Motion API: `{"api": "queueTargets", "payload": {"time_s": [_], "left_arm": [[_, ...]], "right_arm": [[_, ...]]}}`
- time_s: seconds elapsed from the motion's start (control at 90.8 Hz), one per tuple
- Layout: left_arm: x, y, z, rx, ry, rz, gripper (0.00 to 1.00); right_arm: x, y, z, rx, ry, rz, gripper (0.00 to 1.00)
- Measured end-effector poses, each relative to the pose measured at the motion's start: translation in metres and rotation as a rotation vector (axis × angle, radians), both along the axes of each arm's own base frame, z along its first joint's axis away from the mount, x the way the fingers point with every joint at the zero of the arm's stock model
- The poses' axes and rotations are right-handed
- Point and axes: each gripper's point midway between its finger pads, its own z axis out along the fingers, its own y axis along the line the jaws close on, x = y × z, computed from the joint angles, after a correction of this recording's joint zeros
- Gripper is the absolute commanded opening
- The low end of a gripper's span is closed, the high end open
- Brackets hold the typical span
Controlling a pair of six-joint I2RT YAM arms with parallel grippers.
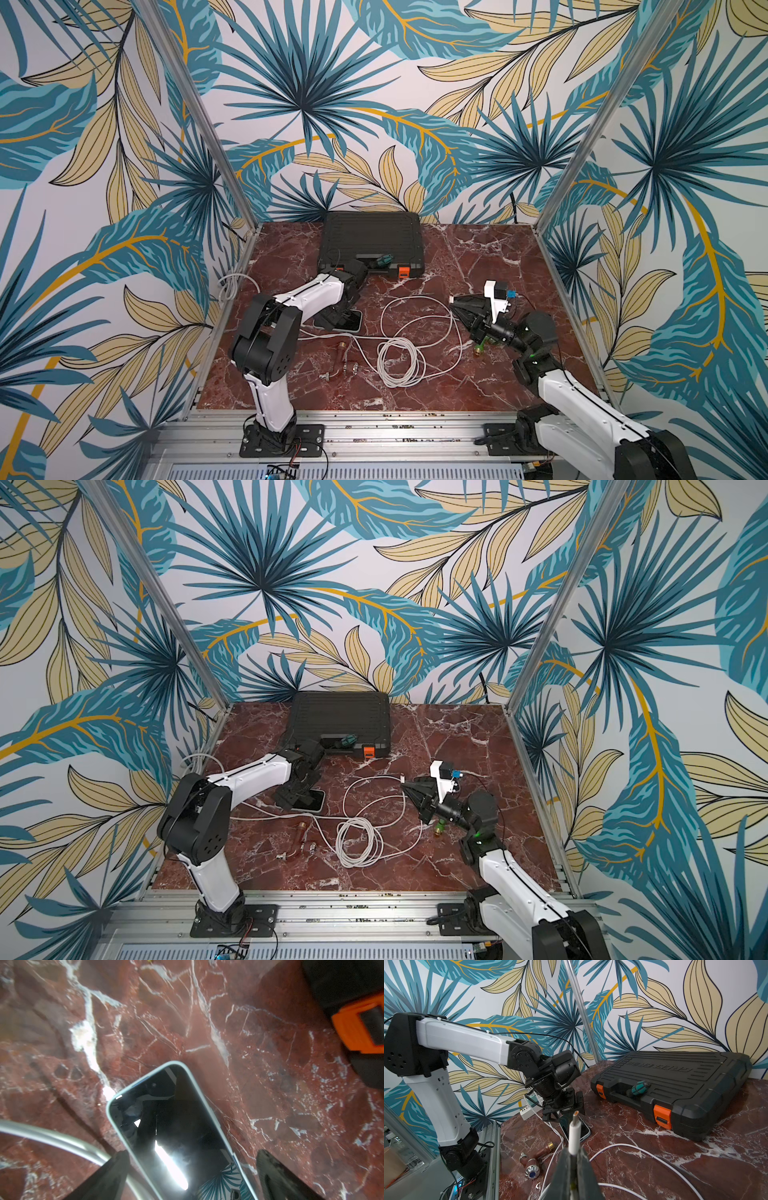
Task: Plug the charging cable into the phone
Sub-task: Pick up the phone at the center of the board.
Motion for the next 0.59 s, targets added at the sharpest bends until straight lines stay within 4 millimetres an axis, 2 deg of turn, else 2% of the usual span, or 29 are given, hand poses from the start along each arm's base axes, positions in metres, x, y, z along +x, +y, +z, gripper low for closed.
{"api": "queueTargets", "payload": {"time_s": [0.253,0.595], "left_arm": [[-0.017,0.0,-0.02,-0.031,0.039,0.008,1.0],[-0.006,-0.007,-0.025,-0.054,0.014,0.004,1.0]], "right_arm": [[0.0,0.0,-0.002,-0.001,0.003,-0.002,0.0],[-0.001,0.0,-0.001,-0.001,-0.003,-0.004,0.0]]}}
